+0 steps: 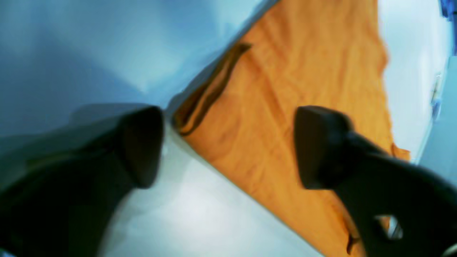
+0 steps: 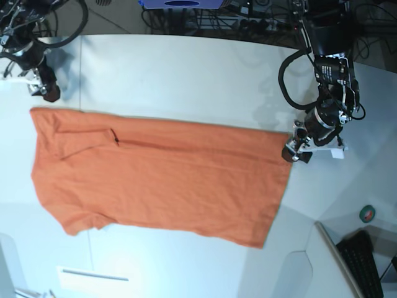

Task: Layout the t-shirt on the table in an organized manner, then fold the t-shirt properly
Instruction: 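Release the shirt and move both grippers to its collar-side edge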

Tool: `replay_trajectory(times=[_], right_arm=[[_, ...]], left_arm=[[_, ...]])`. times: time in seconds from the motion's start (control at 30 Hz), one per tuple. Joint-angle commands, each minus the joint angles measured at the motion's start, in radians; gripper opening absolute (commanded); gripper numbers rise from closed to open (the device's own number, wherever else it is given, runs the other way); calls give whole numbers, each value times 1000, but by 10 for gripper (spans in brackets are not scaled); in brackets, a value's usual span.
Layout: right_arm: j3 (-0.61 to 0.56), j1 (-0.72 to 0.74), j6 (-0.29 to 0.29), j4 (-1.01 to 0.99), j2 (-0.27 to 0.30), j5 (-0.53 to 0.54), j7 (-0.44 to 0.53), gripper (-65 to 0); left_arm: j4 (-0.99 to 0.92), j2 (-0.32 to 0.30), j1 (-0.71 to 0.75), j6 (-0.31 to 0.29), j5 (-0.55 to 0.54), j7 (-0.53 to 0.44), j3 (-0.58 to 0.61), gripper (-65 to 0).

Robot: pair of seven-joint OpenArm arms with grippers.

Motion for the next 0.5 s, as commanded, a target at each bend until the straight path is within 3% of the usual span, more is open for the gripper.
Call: replay_trajectory(times=[0.0, 0.2, 0.47], right_arm=[[1, 16, 7, -17, 23, 17, 14, -230], [1, 102, 7, -208, 80, 19, 20, -230], [-8, 127, 7, -238, 86, 16, 112, -240]], left_arm=[[9, -9, -8, 1, -5, 6, 0, -273], [9, -12, -6, 1, -5, 6, 0, -635], [9, -12, -3, 1, -5, 6, 0, -650]])
